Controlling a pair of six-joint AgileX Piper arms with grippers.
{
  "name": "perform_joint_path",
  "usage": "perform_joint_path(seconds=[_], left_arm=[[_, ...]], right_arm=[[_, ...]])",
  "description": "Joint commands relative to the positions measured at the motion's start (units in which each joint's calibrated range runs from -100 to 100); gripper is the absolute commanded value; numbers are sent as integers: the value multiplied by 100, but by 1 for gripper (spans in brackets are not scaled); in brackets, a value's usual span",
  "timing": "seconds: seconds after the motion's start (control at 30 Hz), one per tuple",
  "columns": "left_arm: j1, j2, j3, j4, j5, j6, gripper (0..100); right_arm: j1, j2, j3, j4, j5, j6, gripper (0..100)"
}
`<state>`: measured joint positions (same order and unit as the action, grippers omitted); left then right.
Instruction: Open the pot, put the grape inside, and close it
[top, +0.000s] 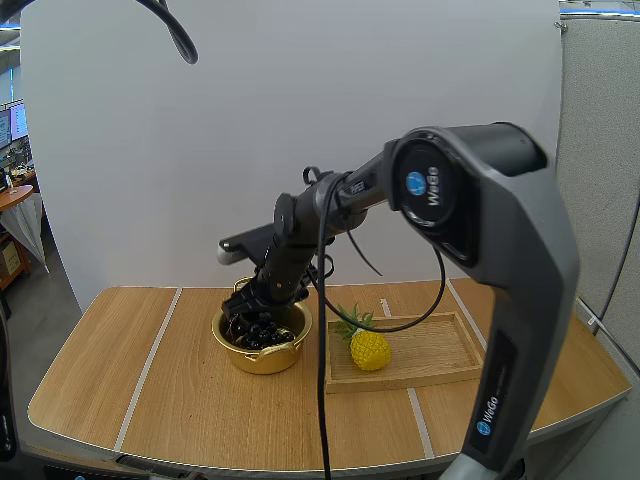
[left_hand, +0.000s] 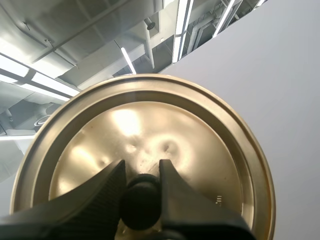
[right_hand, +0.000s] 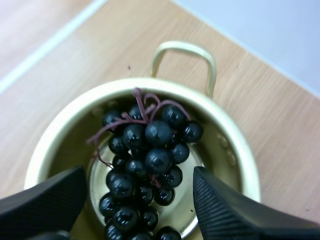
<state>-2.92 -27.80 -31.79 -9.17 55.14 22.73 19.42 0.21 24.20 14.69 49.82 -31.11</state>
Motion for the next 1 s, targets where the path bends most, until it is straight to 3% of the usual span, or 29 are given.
perform_joint_path(seconds=[0.0,0.6,0.97], left_arm=[[-16,-31,-44,46,-178,-47,0],[-16,-31,-44,46,-178,-47,0],[-16,-31,-44,46,-195,-47,0]], right_arm=[[-9,-639,19,-1,206,25,100],[-9,-3869,102,90,2718,369,100],[-9,-6367,2027,-170,2813,611,100]])
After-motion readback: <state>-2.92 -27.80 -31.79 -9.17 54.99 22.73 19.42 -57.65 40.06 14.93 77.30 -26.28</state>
